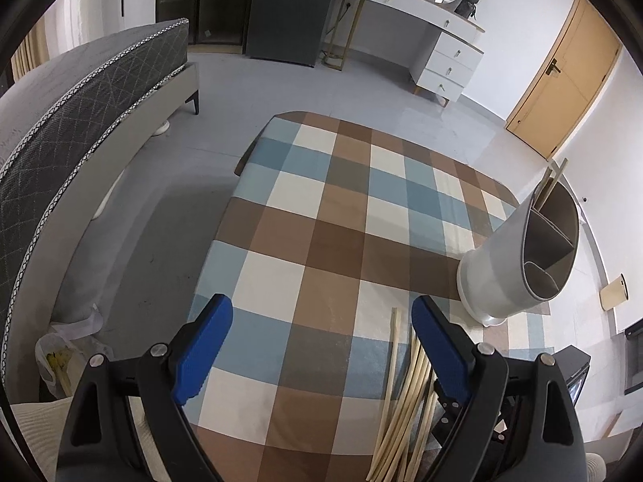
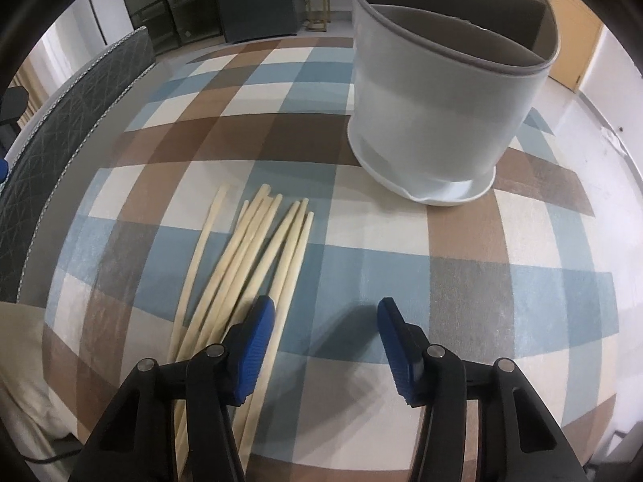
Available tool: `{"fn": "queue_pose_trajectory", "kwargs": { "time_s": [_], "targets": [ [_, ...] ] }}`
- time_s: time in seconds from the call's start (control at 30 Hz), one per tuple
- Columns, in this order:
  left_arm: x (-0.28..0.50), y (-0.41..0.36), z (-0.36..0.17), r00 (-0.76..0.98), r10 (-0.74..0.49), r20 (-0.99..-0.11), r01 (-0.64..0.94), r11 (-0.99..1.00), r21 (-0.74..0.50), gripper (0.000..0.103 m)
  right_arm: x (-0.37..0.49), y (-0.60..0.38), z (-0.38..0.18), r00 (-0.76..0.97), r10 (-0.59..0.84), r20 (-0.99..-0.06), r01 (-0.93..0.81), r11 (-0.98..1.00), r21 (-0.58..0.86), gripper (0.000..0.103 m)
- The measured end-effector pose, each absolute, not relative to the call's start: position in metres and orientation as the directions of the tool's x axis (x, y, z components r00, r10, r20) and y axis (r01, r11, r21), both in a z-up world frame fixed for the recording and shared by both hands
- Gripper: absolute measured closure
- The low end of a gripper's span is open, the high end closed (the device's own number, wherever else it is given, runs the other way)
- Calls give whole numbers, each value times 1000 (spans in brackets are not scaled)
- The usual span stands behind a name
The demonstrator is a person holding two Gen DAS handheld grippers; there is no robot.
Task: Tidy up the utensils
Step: 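Lower the right gripper to the chopsticks pile and grasp another chopstick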
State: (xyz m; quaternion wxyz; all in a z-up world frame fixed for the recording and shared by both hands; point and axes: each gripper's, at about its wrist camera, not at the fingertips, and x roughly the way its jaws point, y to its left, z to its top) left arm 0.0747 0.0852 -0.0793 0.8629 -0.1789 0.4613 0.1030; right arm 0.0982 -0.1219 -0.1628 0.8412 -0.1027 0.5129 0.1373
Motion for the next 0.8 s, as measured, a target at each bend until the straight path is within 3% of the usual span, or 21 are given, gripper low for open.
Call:
{"fn": "queue_pose_trajectory", "kwargs": {
  "time_s": [0.53, 0.67, 0.77, 0.8],
  "targets": [
    [68, 116, -71, 561, -3, -828, -413, 866, -283, 16, 113, -92, -162, 437, -5, -899, -379, 906, -189, 55],
    [70, 121, -74, 552, -13, -834, -431, 852, -298, 16, 126, -89, -162, 442, 4, -897, -357, 918, -172, 56],
    [68, 123, -73, 564, -9, -826, -429, 852, -301, 16, 135, -87, -163, 425, 60, -903, -351, 931, -104, 74],
    [68, 124, -72, 568, -12, -823, -422, 854, -304, 16, 137, -86, -163, 412, 88, -907, -348, 935, -67, 84]
  ]
}}
